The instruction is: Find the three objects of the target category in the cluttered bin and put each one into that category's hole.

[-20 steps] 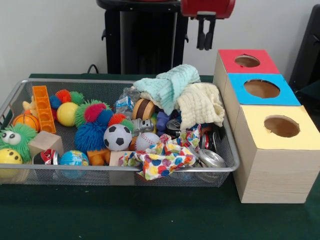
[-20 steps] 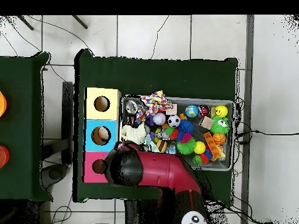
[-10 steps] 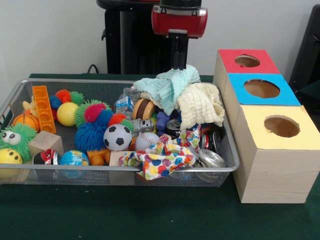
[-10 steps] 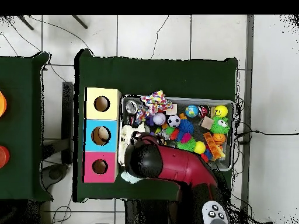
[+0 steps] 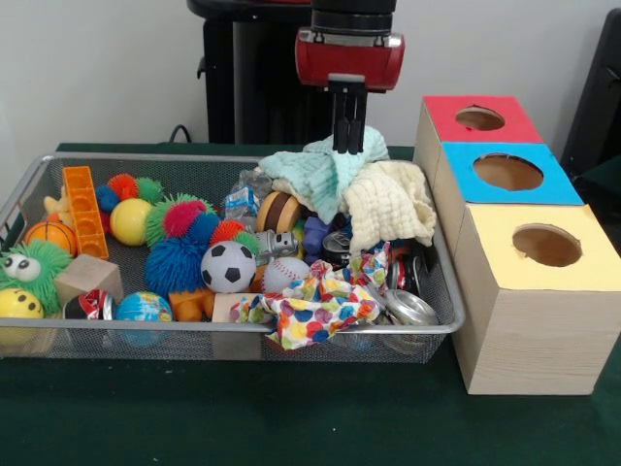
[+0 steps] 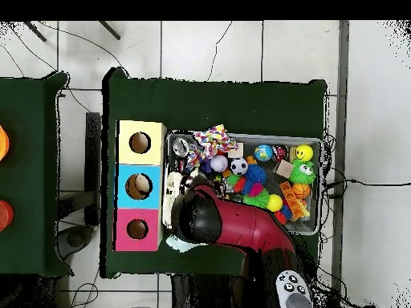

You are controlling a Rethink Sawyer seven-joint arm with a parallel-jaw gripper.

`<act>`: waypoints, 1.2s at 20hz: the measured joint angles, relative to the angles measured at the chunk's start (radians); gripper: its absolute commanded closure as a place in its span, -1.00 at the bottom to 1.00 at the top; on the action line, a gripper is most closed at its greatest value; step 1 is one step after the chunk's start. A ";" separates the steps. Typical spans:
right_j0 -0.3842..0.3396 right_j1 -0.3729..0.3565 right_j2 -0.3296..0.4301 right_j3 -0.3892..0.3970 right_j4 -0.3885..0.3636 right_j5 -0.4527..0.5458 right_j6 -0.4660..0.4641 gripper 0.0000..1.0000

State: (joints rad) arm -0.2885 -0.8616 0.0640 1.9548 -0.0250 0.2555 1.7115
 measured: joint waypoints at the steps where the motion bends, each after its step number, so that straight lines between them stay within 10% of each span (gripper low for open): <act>1: -0.021 -0.027 0.019 0.012 0.010 0.020 0.000 1.00; 10: -0.150 -0.334 0.083 0.155 0.158 0.135 0.000 1.00; 24: -0.064 -0.352 0.024 0.071 0.002 0.281 0.000 1.00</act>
State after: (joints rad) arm -0.3520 -1.2138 0.0878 2.0263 -0.0226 0.5367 1.7115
